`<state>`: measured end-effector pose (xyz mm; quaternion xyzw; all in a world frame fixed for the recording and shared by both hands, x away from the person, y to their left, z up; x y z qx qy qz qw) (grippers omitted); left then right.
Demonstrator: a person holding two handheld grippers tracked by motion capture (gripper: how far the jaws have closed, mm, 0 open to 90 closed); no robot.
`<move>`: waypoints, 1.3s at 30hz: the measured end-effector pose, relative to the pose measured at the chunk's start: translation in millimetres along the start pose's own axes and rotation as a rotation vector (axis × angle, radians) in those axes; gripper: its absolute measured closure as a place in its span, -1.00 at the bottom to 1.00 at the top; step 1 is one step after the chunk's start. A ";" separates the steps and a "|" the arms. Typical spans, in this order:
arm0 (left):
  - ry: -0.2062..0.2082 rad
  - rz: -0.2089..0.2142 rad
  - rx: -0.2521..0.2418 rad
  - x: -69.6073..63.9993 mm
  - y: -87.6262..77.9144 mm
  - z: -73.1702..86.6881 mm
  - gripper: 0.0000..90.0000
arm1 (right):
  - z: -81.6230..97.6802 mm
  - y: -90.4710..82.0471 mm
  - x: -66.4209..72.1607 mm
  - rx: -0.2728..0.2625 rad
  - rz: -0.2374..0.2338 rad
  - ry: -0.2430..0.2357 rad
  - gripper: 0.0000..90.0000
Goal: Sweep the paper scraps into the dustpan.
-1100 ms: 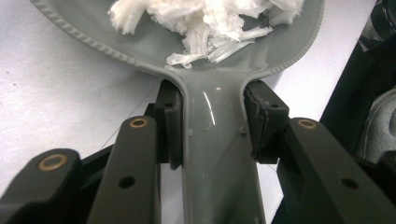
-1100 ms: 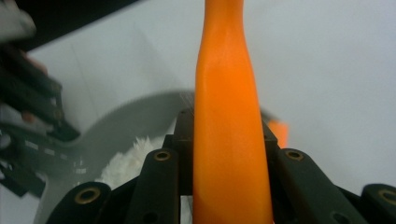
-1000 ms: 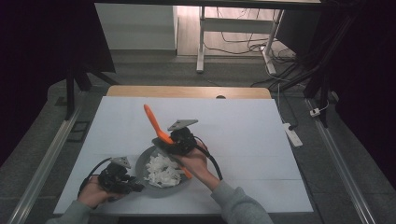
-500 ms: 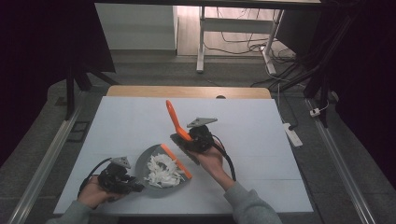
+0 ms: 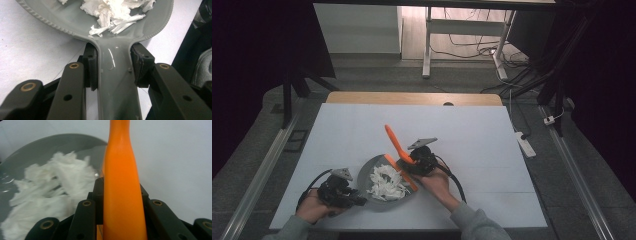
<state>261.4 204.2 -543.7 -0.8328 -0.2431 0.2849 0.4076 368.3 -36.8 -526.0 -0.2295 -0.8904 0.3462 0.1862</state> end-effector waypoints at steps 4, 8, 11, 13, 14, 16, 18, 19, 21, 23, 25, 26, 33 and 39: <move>-0.001 0.000 -0.002 -0.1 0.1 0.1 0.36 | -2.9 4.7 23.4 -0.006 -0.043 -0.038 0.58; -0.004 -0.010 -0.009 0.2 -0.1 0.1 0.37 | -6.9 4.6 40.8 -0.015 -0.062 -0.087 0.58; -0.009 -0.014 -0.014 1.2 -0.5 0.6 0.37 | -10.8 -1.6 40.4 -0.045 -0.064 -0.082 0.58; -0.011 -0.014 -0.019 1.8 -0.6 0.8 0.36 | -13.2 -7.8 35.5 -0.071 -0.056 -0.068 0.58; -0.009 -0.014 -0.023 2.0 -0.8 0.8 0.36 | -14.3 -11.1 32.3 -0.086 -0.055 -0.061 0.58; -0.008 -0.012 -0.030 2.0 -1.0 0.9 0.36 | -16.5 -18.4 26.4 -0.116 -0.057 -0.044 0.58; -0.008 -0.008 -0.038 2.2 -1.6 1.0 0.37 | -19.0 -25.8 22.2 -0.142 -0.064 -0.037 0.57; -0.007 -0.008 -0.041 2.3 -1.9 1.0 0.36 | -20.3 -29.5 20.7 -0.151 -0.061 -0.035 0.58; -0.007 -0.011 -0.050 2.8 -2.6 1.1 0.36 | -22.9 -36.2 18.1 -0.169 -0.060 -0.028 0.58; -0.007 -0.010 -0.059 3.1 -3.5 1.1 0.36 | -25.3 -42.0 15.6 -0.187 -0.055 -0.025 0.58; -0.005 -0.009 -0.072 3.1 -4.9 1.1 0.37 | -26.9 -46.9 12.8 -0.199 -0.052 -0.019 0.58; -0.005 -0.008 -0.079 3.3 -5.8 1.2 0.36 | -27.5 -49.1 11.3 -0.206 -0.050 -0.015 0.58; -0.006 -0.030 -0.126 5.3 -11.8 1.4 0.36 | -27.4 -62.9 -0.2 -0.234 -0.036 0.005 0.58; -0.038 -0.060 -0.173 9.4 -18.6 1.2 0.36 | -24.4 -74.3 -10.0 -0.258 -0.025 0.014 0.58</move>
Point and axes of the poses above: each handheld gripper's, and its own axes: y roughly forward along the jaws, z roughly out of its underside, x roughly to its left, the point moved 3 cm from there along y, roughly forward along the jaws, and after that the axes turned 4 degrees about -z, right-handed, at the moved point
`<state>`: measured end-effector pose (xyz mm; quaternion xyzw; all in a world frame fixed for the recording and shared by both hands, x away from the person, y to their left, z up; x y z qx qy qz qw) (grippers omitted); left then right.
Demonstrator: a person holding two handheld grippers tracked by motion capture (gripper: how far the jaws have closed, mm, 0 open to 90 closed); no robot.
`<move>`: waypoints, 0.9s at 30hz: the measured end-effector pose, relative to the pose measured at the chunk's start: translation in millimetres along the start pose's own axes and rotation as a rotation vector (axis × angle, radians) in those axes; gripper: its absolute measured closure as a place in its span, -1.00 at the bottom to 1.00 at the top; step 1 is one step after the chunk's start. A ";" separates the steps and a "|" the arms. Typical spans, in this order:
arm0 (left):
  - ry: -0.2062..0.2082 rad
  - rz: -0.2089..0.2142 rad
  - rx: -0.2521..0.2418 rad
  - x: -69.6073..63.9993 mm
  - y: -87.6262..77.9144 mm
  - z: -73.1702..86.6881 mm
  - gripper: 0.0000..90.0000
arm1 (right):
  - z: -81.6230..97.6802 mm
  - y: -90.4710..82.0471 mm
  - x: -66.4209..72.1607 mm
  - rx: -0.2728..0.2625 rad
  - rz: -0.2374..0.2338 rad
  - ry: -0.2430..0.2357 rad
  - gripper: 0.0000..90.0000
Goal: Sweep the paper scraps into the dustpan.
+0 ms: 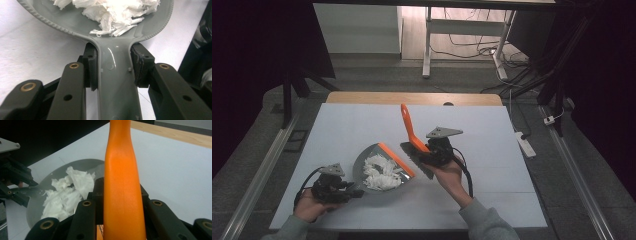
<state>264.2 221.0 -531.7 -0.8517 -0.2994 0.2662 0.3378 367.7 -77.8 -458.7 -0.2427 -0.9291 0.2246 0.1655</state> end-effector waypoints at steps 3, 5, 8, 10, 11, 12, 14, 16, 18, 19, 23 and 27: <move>-0.031 -0.013 -0.041 4.6 -9.2 -0.6 0.36 | -0.5 -6.6 -3.9 -0.017 0.001 0.007 0.58; -0.057 -0.017 -0.070 8.1 -15.9 -0.3 0.36 | -0.7 -11.3 -6.6 -0.023 0.004 0.012 0.58; -0.086 -0.034 -0.090 12.0 -21.4 0.3 0.36 | 0.4 -17.9 -10.9 -0.031 0.008 0.018 0.57; -0.109 -0.047 -0.102 14.3 -23.5 0.4 0.36 | 2.2 -22.3 -14.2 -0.031 0.015 0.023 0.58; -0.121 -0.052 -0.109 15.2 -24.5 0.4 0.36 | 3.2 -24.6 -16.1 -0.030 0.018 0.025 0.58; -0.129 -0.054 -0.116 16.0 -25.4 0.3 0.36 | 4.2 -26.8 -17.9 -0.032 0.020 0.028 0.58; -0.144 -0.058 -0.130 16.7 -27.2 0.1 0.36 | 6.2 -30.8 -21.1 -0.037 0.024 0.034 0.57; -0.154 -0.071 -0.141 16.1 -29.2 -0.4 0.36 | 7.9 -35.2 -24.2 -0.042 0.028 0.036 0.58; -0.158 -0.073 -0.154 15.0 -30.8 -1.7 0.36 | 9.4 -39.3 -26.7 -0.052 0.032 0.033 0.58; -0.159 -0.074 -0.161 14.3 -31.4 -2.7 0.36 | 10.0 -41.0 -28.1 -0.055 0.030 0.029 0.58; -0.171 -0.088 -0.184 12.7 -34.2 -4.4 0.36 | 14.3 -46.9 -31.6 -0.056 0.029 0.020 0.58; -0.193 -0.104 -0.198 13.8 -35.1 -3.9 0.36 | 18.8 -53.0 -33.8 -0.051 0.034 0.013 0.58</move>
Point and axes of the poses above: each handheld gripper's, and its own axes: y roughly forward along the jaws, z roughly out of its underside, x roughly to its left, the point moved 3 cm from there along y, roughly forward along the jaws, and after that the axes turned 4 degrees about -z, right-handed, at the moved point
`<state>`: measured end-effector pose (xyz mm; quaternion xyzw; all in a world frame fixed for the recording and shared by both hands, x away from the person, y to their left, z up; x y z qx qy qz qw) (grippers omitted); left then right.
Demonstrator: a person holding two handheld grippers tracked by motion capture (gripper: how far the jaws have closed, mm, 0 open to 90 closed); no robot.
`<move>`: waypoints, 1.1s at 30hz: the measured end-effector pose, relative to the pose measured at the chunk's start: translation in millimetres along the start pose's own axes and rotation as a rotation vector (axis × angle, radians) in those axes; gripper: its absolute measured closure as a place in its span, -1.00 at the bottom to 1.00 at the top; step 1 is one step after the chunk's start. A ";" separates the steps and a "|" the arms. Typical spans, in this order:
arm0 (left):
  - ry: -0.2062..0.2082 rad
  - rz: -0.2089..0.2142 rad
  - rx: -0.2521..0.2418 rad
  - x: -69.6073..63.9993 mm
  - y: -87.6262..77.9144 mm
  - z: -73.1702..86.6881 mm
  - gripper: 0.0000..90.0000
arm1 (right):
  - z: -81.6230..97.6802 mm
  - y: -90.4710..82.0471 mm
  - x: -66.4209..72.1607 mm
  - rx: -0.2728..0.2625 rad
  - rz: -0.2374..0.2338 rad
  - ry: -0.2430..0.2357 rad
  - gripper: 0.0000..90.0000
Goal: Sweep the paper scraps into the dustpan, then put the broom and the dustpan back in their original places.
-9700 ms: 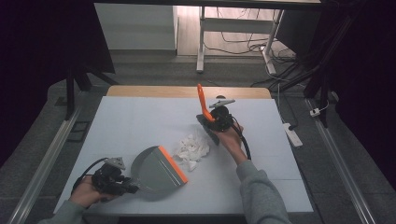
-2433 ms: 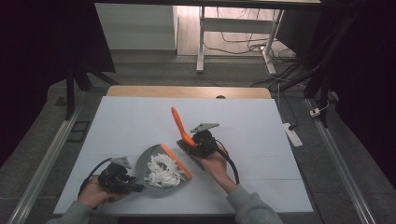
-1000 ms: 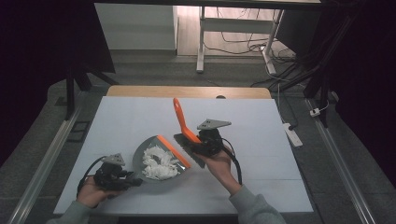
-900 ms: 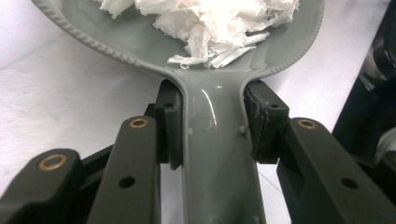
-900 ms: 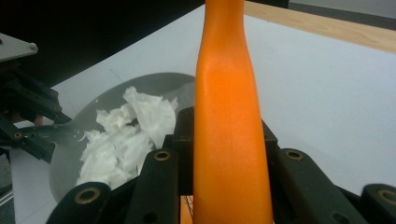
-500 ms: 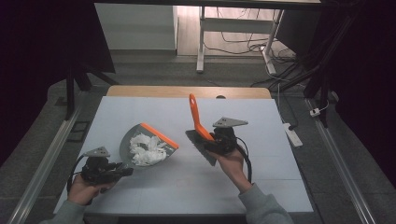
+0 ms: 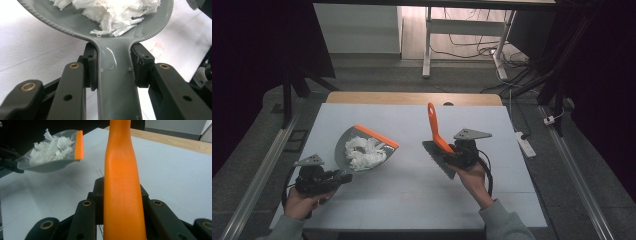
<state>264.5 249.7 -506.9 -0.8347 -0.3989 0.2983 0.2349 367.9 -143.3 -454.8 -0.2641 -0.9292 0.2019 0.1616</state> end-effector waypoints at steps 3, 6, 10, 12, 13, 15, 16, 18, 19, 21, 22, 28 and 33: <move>-0.016 -0.003 -0.009 1.2 0.6 0.0 0.36 | 3.4 -4.2 -2.9 0.006 -0.002 0.003 0.58; -0.028 -0.003 -0.014 1.9 1.7 0.0 0.36 | 7.4 -7.6 -6.8 0.016 0.000 -0.004 0.58; -0.037 -0.009 -0.016 2.1 2.7 0.2 0.36 | 11.8 -12.0 -10.7 0.024 0.005 -0.001 0.58; -0.042 -0.012 -0.020 2.3 3.0 0.1 0.36 | 13.6 -14.2 -12.1 0.025 0.006 -0.005 0.58; -0.046 -0.011 -0.022 2.4 3.1 0.1 0.36 | 14.4 -15.4 -12.4 0.028 0.004 -0.006 0.58; -0.056 -0.007 -0.030 2.1 3.5 0.1 0.36 | 16.2 -17.6 -13.1 0.034 0.000 -0.011 0.58; -0.058 -0.009 -0.031 1.8 3.8 -0.1 0.36 | 17.2 -18.6 -13.8 0.036 -0.004 -0.012 0.58; -0.060 -0.018 -0.033 1.3 4.8 -0.3 0.36 | 19.8 -20.3 -15.0 0.041 -0.007 -0.010 0.58; -0.063 -0.018 -0.033 1.3 5.3 -0.4 0.36 | 21.3 -21.2 -15.6 0.044 -0.010 -0.011 0.58; -0.070 -0.021 -0.033 1.7 6.2 -0.2 0.36 | 24.4 -22.8 -17.1 0.051 -0.007 -0.013 0.58; -0.073 -0.025 -0.033 2.1 6.6 0.0 0.36 | 25.9 -23.3 -17.9 0.051 -0.007 -0.011 0.58; -0.122 -0.057 -0.046 3.9 8.1 2.8 0.36 | 31.9 -25.3 -22.3 0.072 -0.023 -0.003 0.58; -0.134 -0.090 -0.050 0.3 13.3 0.8 0.36 | 36.8 -25.2 -25.1 0.086 -0.036 -0.001 0.58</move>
Point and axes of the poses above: each handheld gripper's, and its own axes: y roughly forward along the jaws, z roughly out of its underside, x roughly to its left, the point moved 3 cm from there along y, roughly forward along the jaws, and after that the axes turned 4 degrees about -z, right-handed, at the moved point
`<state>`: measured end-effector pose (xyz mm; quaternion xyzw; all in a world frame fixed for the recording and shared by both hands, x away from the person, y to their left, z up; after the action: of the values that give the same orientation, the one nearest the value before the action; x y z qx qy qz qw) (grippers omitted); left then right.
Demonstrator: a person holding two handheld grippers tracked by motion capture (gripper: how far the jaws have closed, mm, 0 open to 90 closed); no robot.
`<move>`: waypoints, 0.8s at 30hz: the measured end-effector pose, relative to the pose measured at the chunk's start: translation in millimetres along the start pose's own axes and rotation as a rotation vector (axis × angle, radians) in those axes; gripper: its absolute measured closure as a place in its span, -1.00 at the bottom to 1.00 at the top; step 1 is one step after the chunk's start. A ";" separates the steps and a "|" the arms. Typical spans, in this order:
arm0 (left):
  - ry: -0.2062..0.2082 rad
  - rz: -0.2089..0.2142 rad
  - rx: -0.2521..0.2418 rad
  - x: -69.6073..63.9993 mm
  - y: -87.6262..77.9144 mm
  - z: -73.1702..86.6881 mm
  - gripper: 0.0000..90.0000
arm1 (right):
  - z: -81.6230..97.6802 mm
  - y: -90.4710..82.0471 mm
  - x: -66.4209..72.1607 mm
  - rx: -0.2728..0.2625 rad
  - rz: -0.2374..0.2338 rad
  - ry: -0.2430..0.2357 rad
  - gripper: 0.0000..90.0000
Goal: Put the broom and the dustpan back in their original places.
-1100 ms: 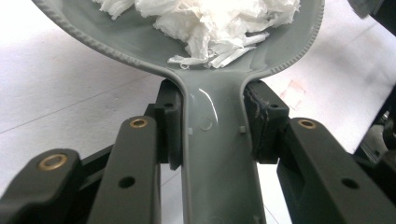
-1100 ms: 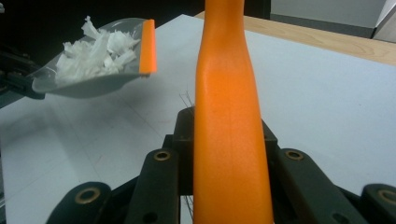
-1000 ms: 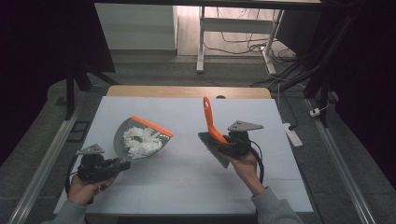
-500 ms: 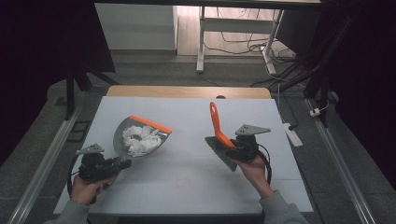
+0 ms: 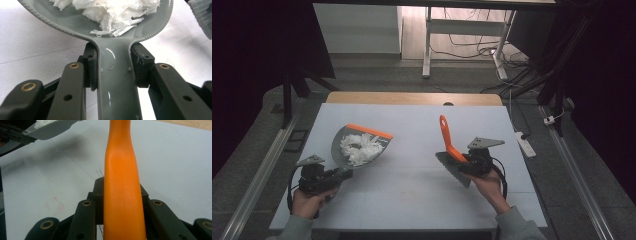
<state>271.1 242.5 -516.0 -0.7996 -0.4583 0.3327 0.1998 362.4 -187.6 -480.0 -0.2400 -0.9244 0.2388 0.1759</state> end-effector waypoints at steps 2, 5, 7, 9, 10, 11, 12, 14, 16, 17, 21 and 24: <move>-0.005 -0.013 -0.003 -2.1 2.2 -0.6 0.36 | 2.9 0.0 -0.2 0.008 -0.007 0.000 0.58; -0.011 -0.036 -0.013 -4.3 5.5 -0.4 0.36 | 8.0 -0.2 -0.7 0.027 -0.009 0.001 0.57; -0.023 -0.046 -0.016 -4.4 7.1 0.3 0.36 | 10.6 -0.8 -1.6 0.032 -0.010 0.004 0.58; -0.033 -0.054 -0.014 -3.6 8.5 1.5 0.36 | 12.1 -1.6 -2.1 0.031 -0.009 0.008 0.58; -0.033 -0.061 -0.011 -2.8 8.8 2.2 0.36 | 12.3 -1.9 -2.3 0.027 -0.015 0.012 0.58; -0.040 -0.068 -0.012 -2.6 9.4 2.7 0.36 | 12.3 -2.2 -2.1 0.025 -0.021 0.016 0.57; -0.042 -0.081 -0.008 -1.8 9.7 3.2 0.36 | 12.0 -2.2 -1.6 0.022 -0.023 0.018 0.58; -0.052 -0.100 -0.010 -0.7 11.0 4.0 0.36 | 11.1 -2.0 -0.4 0.019 -0.024 0.019 0.58; -0.068 -0.120 -0.009 0.0 13.6 5.5 0.36 | 10.3 -1.9 1.2 0.019 -0.023 0.027 0.57; -0.074 -0.123 -0.001 0.7 15.3 6.0 0.36 | 9.8 -1.8 1.6 0.017 -0.019 0.032 0.57; -0.100 -0.148 0.011 4.2 21.8 6.9 0.36 | 9.0 -2.9 2.1 0.012 -0.017 0.056 0.57; -0.116 -0.157 0.016 7.7 24.4 6.7 0.36 | 10.0 -3.1 1.0 0.013 -0.015 0.065 0.57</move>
<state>283.8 237.0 -538.6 -0.7391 -0.5276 0.3654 0.2047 356.1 -193.0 -486.4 -0.2396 -0.9183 0.2357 0.2092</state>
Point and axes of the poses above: each handheld gripper's, and its own axes: y roughly forward along the jaws, z roughly out of its underside, x roughly to its left, the point moved 3 cm from there along y, roughly forward along the jaws, and after that the axes turned 4 degrees about -z, right-handed, at the moved point
